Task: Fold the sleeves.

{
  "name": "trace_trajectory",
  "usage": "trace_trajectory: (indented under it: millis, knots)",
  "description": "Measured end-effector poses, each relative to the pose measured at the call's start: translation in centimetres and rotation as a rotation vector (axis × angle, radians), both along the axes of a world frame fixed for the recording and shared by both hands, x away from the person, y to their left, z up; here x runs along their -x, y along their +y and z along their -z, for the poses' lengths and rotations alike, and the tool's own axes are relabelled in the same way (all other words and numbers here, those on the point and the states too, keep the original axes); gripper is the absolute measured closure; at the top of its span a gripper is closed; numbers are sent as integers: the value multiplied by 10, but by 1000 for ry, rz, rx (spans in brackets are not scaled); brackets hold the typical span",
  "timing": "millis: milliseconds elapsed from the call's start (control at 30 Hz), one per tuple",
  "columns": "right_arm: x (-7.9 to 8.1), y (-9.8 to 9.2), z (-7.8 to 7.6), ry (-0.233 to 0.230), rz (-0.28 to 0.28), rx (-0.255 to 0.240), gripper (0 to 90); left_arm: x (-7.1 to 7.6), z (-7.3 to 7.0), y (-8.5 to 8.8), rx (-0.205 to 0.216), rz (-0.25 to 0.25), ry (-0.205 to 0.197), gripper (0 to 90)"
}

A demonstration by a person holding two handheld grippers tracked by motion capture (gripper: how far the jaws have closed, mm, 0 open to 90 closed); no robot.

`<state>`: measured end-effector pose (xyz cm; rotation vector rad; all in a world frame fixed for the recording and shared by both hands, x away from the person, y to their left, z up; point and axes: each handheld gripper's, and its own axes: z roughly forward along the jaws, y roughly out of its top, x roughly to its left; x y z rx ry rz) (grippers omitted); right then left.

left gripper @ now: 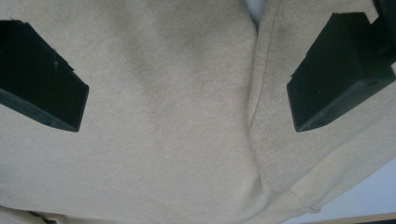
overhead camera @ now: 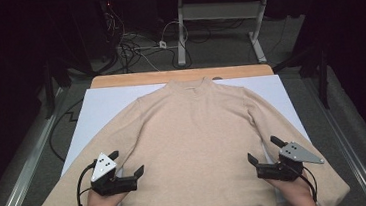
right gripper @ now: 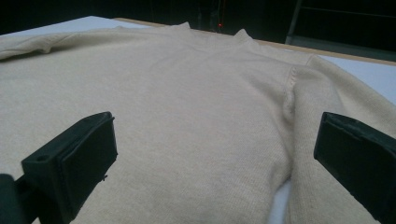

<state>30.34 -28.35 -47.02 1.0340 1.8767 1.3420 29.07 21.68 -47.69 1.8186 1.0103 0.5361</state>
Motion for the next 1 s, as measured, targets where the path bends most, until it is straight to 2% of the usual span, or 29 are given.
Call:
trace_trajectory:
  millis: [233,333,667,733,767,1000]
  knots:
    - [2,0,3,-12,8,-9,3,1,-1,1,2,-7,0,0]
    - [4,-1,2,-24,4,-18,2,1,0,1,0,7,8,0]
    - [7,-3,0,-20,-11,-46,2,3,-1,4,9,9,9,0]
    - [7,-2,0,-24,-13,-43,2,6,0,7,20,4,0,0]
    - [7,-1,0,-24,-17,-43,2,7,-1,11,21,-6,18,0]
    - [7,3,1,-16,-15,-37,3,13,-3,27,44,-50,11,0]
